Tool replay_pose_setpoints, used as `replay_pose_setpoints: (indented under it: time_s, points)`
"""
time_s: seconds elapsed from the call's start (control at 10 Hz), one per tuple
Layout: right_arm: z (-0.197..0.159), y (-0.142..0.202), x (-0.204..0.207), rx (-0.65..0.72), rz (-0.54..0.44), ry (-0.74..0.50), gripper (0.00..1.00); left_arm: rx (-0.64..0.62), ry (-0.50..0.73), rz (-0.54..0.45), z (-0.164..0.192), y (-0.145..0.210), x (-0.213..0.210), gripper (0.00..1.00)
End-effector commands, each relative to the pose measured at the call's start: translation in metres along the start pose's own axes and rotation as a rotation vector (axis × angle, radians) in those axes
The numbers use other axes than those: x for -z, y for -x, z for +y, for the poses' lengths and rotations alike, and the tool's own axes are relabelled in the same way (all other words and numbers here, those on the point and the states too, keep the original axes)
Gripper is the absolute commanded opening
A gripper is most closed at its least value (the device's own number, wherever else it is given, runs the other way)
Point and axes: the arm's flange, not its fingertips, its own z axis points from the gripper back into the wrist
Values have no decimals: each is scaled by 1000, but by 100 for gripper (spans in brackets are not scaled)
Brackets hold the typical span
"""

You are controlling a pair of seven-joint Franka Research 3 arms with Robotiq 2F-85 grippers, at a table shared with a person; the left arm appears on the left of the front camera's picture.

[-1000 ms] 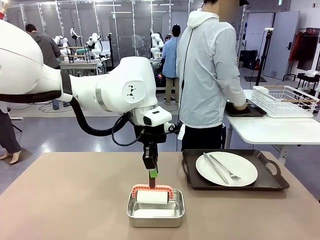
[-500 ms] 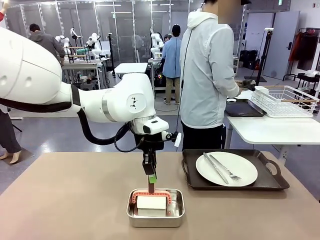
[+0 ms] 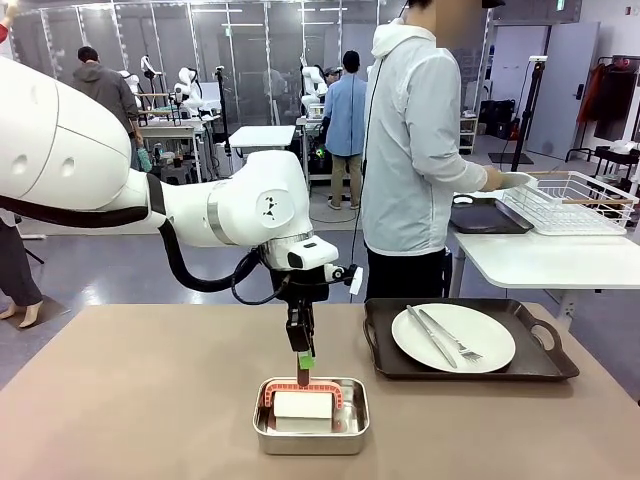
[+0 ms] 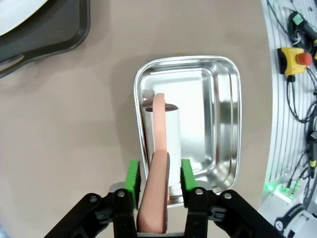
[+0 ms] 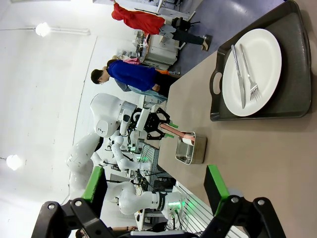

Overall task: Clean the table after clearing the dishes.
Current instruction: Place the Lint Roller back on top of the Airtight Container.

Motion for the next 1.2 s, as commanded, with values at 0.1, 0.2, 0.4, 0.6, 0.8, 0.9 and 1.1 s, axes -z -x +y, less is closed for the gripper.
replay_pose_setpoints:
  time_s: [0.1, 0.2, 0.4, 0.6, 0.8, 0.9, 1.1]
  points:
    - [3, 1, -1, -8, 1, -5, 100, 9, -27, 20, 0, -4, -24, 92]
    - [3, 1, -1, -8, 1, -5, 100, 13, -19, 38, 2, -5, -28, 100]
    - [3, 1, -1, -8, 1, -5, 100, -3, -18, 87, 4, -7, -32, 100]
    - [3, 1, -1, -8, 1, -5, 100, -37, -25, 94, 7, -8, -36, 100]
    - [3, 1, -1, -8, 1, -5, 100, -7, -31, 68, 4, -5, -31, 100]
    - [3, 1, -1, -8, 1, -5, 100, -7, -31, 68, 4, -5, -31, 100]
    - [3, 1, -1, -8, 1, -5, 100, -7, -31, 68, 4, -5, -31, 100]
